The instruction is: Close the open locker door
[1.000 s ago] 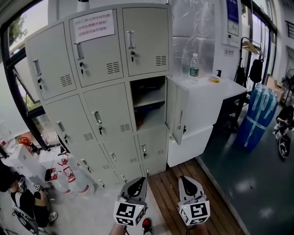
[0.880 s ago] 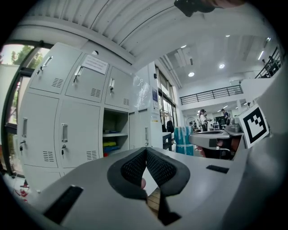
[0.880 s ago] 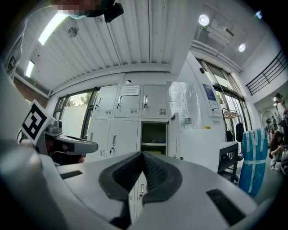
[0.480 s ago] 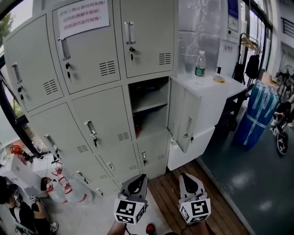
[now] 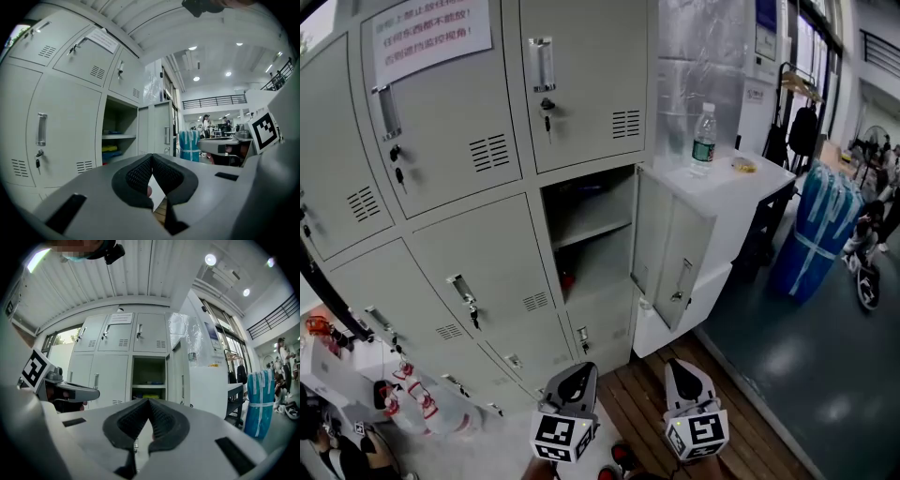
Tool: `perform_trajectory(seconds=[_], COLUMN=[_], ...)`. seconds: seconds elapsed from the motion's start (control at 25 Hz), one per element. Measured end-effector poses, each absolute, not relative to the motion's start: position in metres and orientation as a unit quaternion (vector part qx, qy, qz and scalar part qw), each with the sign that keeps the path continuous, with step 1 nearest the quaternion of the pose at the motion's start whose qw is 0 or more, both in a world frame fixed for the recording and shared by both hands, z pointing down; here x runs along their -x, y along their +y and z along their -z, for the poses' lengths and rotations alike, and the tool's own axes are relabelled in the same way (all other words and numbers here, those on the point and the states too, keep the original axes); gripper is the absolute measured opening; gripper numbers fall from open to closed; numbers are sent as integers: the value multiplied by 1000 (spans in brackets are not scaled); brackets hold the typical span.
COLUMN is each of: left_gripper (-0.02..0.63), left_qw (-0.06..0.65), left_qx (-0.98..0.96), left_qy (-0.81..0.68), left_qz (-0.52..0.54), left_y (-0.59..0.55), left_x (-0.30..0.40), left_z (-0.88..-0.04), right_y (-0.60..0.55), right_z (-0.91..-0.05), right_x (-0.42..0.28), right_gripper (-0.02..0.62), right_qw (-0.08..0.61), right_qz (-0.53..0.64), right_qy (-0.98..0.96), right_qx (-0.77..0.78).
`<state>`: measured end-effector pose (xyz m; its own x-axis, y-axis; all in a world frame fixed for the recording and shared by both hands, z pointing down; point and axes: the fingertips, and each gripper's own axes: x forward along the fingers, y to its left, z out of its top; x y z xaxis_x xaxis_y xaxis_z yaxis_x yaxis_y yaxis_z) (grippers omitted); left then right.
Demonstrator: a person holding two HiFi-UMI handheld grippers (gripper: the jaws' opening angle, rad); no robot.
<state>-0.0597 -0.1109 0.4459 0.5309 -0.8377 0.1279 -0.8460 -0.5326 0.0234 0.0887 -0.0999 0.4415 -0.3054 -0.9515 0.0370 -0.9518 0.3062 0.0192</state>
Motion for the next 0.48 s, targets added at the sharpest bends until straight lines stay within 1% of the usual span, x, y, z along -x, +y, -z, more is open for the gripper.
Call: perform_trajectory(seconds=[0.48], left_gripper=[21], left_qw=[46], left_qx=[-879], left_qy=[-473], left_qz=[-44], left_y=[-206], left_x=[12], left_z=[-448], right_y=[-189], right_z=[-437], right_x=[-137], right_gripper=[17], right_qw=[23], right_qz=[7], right_qy=[-803], right_qx=[-596])
